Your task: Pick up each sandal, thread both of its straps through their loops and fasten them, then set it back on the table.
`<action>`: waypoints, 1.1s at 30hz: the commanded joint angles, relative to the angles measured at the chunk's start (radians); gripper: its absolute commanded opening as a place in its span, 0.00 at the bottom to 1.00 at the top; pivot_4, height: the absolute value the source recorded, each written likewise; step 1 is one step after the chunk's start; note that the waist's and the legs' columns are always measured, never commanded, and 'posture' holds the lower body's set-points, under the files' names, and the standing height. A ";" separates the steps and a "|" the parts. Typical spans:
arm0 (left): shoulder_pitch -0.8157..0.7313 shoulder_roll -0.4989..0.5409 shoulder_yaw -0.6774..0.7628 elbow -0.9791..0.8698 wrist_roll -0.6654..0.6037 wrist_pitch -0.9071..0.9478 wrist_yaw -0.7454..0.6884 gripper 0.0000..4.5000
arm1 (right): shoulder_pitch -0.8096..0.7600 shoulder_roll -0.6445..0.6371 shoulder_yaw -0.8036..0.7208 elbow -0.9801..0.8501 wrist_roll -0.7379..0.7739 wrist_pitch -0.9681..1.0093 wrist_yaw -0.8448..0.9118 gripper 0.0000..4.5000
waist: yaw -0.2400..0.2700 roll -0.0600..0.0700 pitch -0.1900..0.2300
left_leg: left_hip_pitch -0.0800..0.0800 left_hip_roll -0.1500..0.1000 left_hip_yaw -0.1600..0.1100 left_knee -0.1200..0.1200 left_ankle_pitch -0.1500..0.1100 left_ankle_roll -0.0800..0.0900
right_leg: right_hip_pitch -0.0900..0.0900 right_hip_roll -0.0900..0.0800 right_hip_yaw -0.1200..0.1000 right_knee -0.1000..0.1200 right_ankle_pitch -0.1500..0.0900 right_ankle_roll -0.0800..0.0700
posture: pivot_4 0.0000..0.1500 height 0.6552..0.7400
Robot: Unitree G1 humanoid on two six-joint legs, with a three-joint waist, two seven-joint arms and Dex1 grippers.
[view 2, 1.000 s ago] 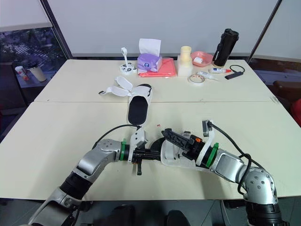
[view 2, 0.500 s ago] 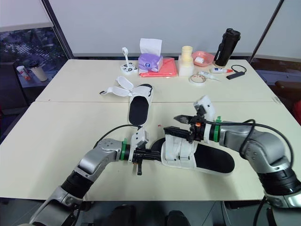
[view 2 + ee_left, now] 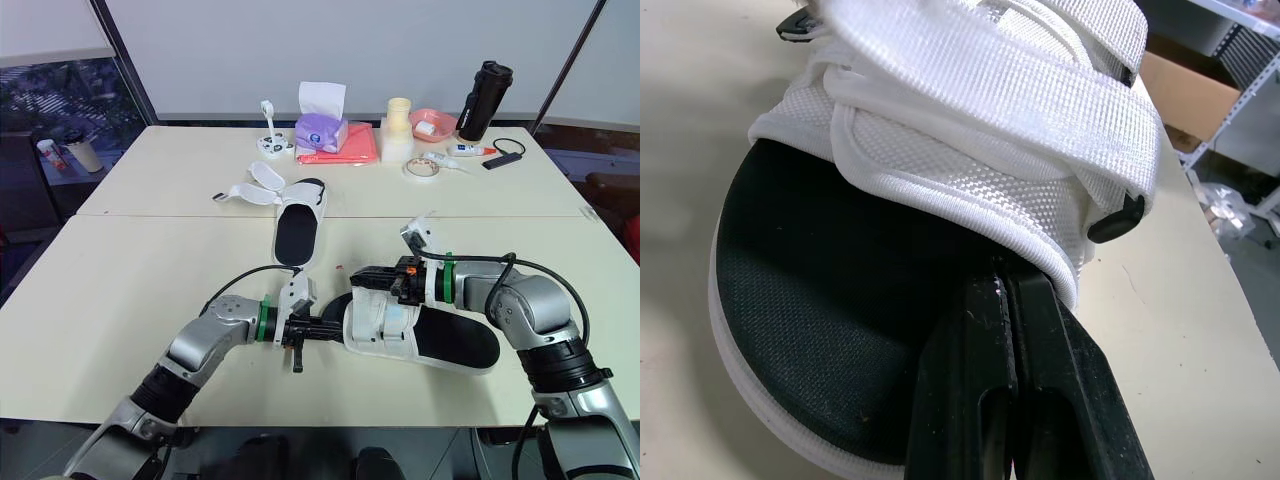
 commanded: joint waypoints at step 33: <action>0.051 0.018 -0.059 0.117 0.065 0.049 0.029 0.00 | 0.095 -0.020 -0.014 0.015 -0.299 -0.170 -0.029 0.01 | -0.002 0.000 0.000 | 0.001 0.000 0.000 0.000 0.000 0.000 | 0.001 0.000 0.000 0.000 0.000 0.000 | 1.00 1.00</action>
